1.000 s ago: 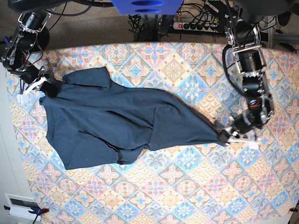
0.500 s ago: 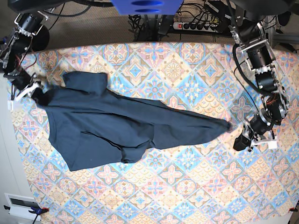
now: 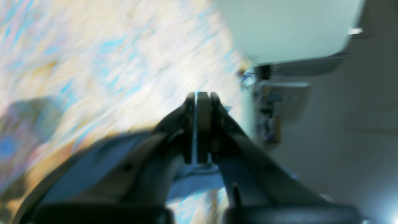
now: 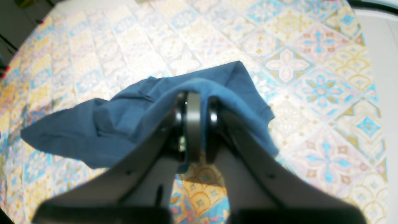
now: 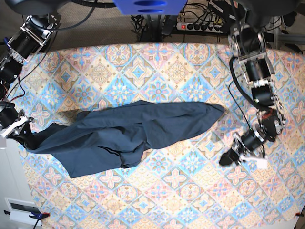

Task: Layout the t-shirt on the table in an organized manner, then fold the t-shirt properly
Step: 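Pull the hem corner with the left gripper away from the right gripper, then hold the shirt taut between both grippers on the table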

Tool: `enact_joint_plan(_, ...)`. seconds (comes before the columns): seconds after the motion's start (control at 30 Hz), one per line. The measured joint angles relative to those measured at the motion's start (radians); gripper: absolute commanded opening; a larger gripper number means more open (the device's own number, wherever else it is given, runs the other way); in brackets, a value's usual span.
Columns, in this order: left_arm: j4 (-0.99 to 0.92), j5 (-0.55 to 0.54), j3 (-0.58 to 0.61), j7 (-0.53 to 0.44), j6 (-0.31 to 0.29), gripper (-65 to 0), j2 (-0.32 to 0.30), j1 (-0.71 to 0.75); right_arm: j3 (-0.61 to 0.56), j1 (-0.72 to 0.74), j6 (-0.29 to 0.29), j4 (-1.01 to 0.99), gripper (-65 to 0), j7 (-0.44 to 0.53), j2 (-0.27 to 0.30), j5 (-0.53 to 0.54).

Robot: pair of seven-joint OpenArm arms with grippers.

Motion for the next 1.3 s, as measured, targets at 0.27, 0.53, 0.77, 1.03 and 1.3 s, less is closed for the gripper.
enact_joint_plan(0.27, 0.134, -0.039, -0.029, 0.070, -0.002, -21.2, -0.017, 0.249, -0.018, -0.008, 0.000, -0.002, -64.2, -0.003, 0.001, -0.002)
enact_joint_plan(0.53, 0.134, -0.026, -0.082, 0.069, 0.002, -20.4, -0.021, 0.279, -0.074, -0.007, 0.000, -0.002, -64.2, 0.002, -0.003, -0.001)
enact_joint_plan(0.77, 0.135, -0.034, -0.079, 0.073, 0.002, -20.4, 0.006, 0.314, -0.074, -0.007, 0.000, -0.002, -64.2, 0.003, -0.003, -0.003)
enact_joint_plan(1.03, 0.253, -0.051, -0.087, 0.069, -0.002, -20.4, 0.002, 0.394, -0.071, -0.007, 0.000, -0.002, -64.2, 0.003, -0.003, 0.000)
enact_joint_plan(1.3, 0.040, -0.032, -0.119, 0.063, 0.003, -20.4, 0.009, 0.302, -0.072, -0.006, 0.000, -0.002, -64.2, -0.003, -0.004, -0.003)
